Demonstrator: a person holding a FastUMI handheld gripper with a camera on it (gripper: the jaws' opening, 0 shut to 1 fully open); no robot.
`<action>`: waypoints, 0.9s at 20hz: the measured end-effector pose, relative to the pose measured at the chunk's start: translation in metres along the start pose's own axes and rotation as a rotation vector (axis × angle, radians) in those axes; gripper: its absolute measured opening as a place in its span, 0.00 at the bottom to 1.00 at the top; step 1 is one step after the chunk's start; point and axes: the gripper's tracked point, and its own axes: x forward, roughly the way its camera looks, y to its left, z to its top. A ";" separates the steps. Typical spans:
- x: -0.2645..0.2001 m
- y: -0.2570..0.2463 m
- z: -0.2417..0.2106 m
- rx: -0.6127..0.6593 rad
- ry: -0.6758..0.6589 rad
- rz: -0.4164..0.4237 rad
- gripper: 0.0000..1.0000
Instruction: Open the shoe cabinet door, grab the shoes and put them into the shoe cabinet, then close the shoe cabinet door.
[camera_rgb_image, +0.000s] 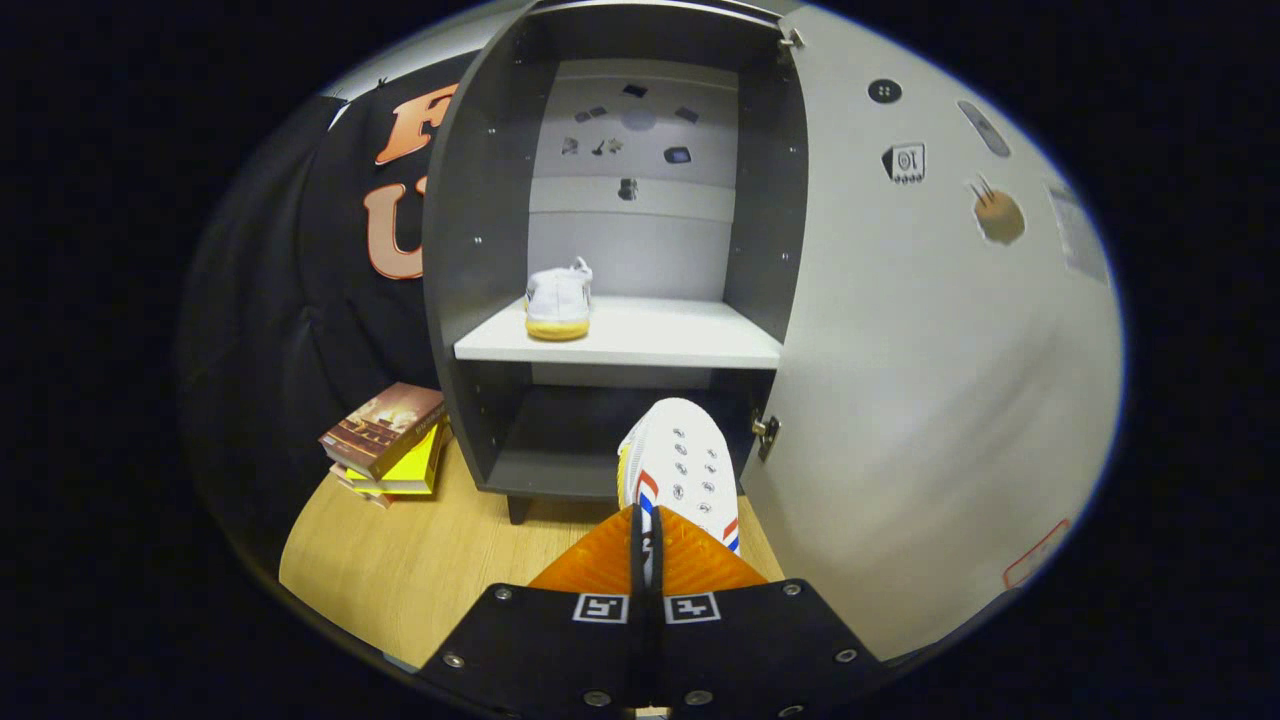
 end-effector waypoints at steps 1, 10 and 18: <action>-0.007 0.002 0.017 -0.007 -0.018 -0.001 0.00; 0.017 0.002 0.129 -0.057 -0.093 -0.029 0.00; 0.130 0.002 0.160 -0.117 -0.042 -0.016 0.00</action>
